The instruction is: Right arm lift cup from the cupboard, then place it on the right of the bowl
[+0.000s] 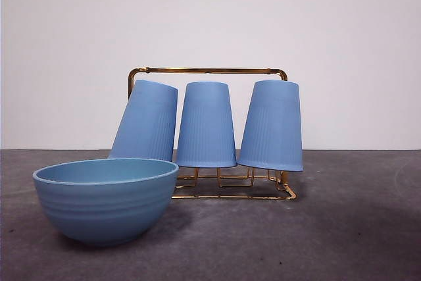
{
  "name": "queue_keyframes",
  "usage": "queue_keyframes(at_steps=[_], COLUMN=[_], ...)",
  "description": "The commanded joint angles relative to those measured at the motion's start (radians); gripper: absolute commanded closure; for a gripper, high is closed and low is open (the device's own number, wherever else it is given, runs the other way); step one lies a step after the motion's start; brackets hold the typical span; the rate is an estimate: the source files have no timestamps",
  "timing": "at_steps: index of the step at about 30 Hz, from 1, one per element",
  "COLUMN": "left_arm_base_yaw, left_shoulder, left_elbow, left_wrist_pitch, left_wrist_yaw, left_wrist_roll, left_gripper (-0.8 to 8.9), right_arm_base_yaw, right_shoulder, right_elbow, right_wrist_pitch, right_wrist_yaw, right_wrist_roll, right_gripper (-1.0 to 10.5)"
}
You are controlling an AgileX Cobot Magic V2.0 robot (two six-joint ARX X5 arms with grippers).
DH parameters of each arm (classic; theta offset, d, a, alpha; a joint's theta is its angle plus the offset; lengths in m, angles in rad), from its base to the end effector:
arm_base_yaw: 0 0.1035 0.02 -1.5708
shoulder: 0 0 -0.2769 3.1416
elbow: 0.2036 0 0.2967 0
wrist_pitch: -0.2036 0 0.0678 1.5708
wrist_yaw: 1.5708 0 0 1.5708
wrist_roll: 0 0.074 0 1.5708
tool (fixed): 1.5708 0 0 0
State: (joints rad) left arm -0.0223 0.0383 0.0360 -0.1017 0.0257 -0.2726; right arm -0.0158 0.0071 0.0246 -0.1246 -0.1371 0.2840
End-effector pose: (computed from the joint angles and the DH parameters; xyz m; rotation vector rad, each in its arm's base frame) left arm 0.1749 -0.0058 0.1587 -0.2725 0.1099 -0.0335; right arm 0.1730 0.0074 0.1554 0.2916 0.1234 0.1052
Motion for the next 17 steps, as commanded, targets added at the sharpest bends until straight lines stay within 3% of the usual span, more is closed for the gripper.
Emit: queue_keyframes(at_steps=[1,7,11,17], left_arm_base_yaw=[-0.01,-0.03,-0.032,-0.054], left_shoulder=[0.041,0.205,0.352,0.561], left_elbow=[0.052,0.179,0.287,0.499], left_wrist_pitch=[0.012,0.008,-0.029,-0.131], left_wrist_yaw=[0.002,0.039,0.132,0.266], left_wrist_roll=[-0.096,-0.122,-0.125,-0.12], left_gripper=[8.05,8.05,8.05,8.05], right_arm_base_yaw=[0.011,0.039,0.051,0.053], right_shoulder=[0.008,0.071,0.138,0.264], right_elbow=[0.05,0.192,0.325,0.511], right_wrist_pitch=[-0.006,-0.072,-0.153,-0.265], right_wrist_yaw=[-0.005,-0.026,-0.075,-0.212], right_wrist_roll=[0.109,0.152,0.15,0.084], right_gripper=[9.4,9.4,9.4,9.4])
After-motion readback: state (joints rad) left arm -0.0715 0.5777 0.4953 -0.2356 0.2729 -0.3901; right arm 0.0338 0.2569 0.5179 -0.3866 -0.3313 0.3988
